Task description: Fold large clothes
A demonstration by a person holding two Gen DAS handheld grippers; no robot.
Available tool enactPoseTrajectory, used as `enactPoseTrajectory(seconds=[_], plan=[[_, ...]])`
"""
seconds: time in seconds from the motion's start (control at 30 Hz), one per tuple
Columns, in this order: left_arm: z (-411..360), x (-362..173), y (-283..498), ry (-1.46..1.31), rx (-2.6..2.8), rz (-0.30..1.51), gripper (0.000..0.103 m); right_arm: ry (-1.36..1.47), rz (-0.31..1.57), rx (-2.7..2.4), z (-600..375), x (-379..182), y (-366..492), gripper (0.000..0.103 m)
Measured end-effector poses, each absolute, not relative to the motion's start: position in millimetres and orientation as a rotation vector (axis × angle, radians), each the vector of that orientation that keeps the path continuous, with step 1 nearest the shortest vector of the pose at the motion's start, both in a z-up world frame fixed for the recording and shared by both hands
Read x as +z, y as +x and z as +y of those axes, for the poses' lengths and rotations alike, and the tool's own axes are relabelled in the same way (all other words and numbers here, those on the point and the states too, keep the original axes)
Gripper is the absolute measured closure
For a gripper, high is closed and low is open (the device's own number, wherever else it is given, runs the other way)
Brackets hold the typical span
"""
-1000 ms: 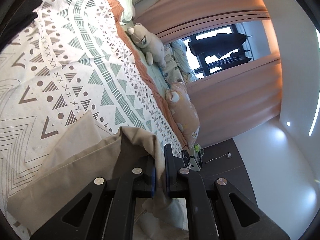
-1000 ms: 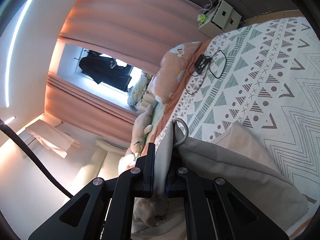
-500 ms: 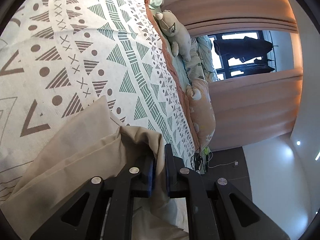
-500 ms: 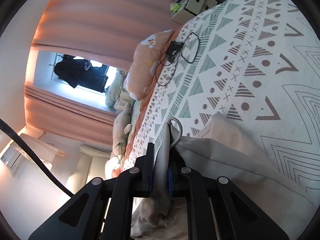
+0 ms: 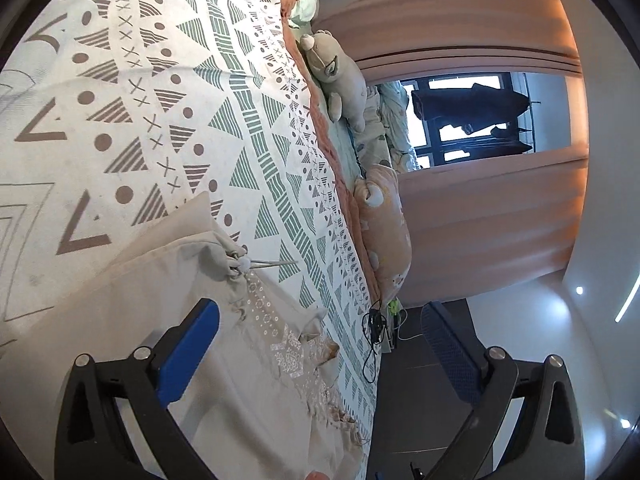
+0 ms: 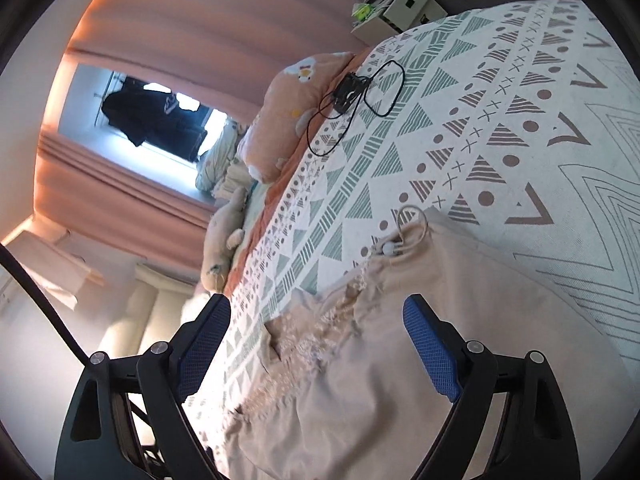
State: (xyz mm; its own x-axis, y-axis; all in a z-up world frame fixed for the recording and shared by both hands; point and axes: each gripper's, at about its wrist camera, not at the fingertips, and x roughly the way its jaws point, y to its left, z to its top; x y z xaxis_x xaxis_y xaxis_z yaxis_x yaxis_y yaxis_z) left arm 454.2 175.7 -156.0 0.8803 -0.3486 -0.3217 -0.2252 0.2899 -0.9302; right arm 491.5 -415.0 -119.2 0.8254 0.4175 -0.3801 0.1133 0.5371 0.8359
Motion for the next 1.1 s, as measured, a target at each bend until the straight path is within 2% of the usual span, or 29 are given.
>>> enactPoseTrajectory(seconds=[0.43,0.47,0.53,0.67,0.73,0.87,1.0,1.1], plan=[[194,-154,379,-1.199,-0.012,0.608,0.001,0.802,0.704,0.248,-334,-82,467,0.016],[196,-155,374,-1.195,-0.006,0.619,0.001,0.783,0.711,0.251,-326,-79,467,0.018],[199,-158,365,-1.185,0.003,0.642,0.001,0.74,0.744,0.26,-307,-75,470,0.031],[208,-164,345,-1.18,0.02,0.661,0.001,0.654,0.794,0.284,-269,-69,479,0.044],[213,-169,336,-1.181,0.037,0.668,0.004,0.602,0.825,0.292,-250,-68,487,0.056],[219,-180,324,-1.182,0.069,0.691,0.008,0.511,0.892,0.294,-215,-71,506,0.061],[218,-195,317,-1.17,0.092,0.737,0.018,0.409,0.94,0.27,-180,-79,526,0.068],[215,-206,313,-1.152,0.099,0.778,0.022,0.356,0.984,0.257,-163,-92,540,0.069]])
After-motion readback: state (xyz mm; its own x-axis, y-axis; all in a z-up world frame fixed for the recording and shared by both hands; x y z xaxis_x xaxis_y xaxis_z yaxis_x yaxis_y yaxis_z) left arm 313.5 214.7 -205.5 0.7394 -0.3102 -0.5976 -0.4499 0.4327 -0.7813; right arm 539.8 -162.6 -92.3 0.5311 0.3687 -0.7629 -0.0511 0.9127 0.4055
